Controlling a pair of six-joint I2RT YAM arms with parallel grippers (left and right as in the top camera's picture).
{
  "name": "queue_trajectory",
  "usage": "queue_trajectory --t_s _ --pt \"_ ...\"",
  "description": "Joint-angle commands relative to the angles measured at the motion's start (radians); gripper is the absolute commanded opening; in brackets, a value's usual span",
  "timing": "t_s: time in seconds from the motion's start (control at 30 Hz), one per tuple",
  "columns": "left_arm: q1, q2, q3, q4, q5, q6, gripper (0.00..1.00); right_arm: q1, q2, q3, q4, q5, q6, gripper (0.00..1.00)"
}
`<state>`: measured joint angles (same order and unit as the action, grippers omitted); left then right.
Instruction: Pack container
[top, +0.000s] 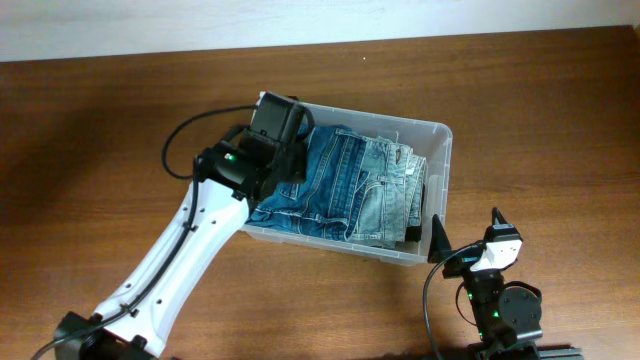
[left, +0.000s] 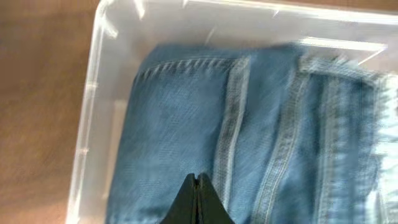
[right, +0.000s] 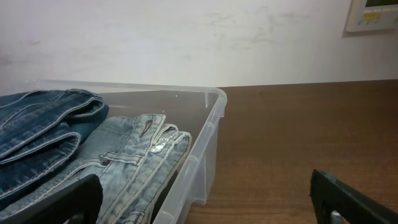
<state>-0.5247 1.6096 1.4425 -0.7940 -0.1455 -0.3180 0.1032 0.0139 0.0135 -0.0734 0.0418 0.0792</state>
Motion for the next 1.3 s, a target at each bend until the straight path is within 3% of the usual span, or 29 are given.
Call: queue_trajectory --t_s 0.0,0.27,0.63,0.83,1.07,1.27 --pt "-0.005 -0.006 0.010 0.039 0.049 -0.010 0.01 -0.008 -0.010 -0.008 -0.001 0.016 0.003 0.98" --pt "-0.006 0.092 0.010 0.135 0.156 -0.010 0.01 -0.008 -0.010 -0.008 -0.002 0.016 0.003 0.99" --pt "-0.043 0.372 0.010 0.206 0.281 -0.009 0.01 -0.008 -0.010 -0.008 -0.002 0.016 0.003 0.99" --pt "-0.047 0.341 0.073 0.214 0.393 -0.010 0.01 -0.008 -0.010 -0.008 -0.002 0.016 0.003 0.98" --pt "-0.049 0.201 0.224 -0.006 0.323 -0.010 0.00 -0.008 -0.010 -0.008 -0.001 0.016 0.003 0.99" --pt "-0.078 0.121 0.241 -0.192 0.065 -0.002 0.00 -0.008 -0.010 -0.008 -0.002 0.016 0.003 0.98"
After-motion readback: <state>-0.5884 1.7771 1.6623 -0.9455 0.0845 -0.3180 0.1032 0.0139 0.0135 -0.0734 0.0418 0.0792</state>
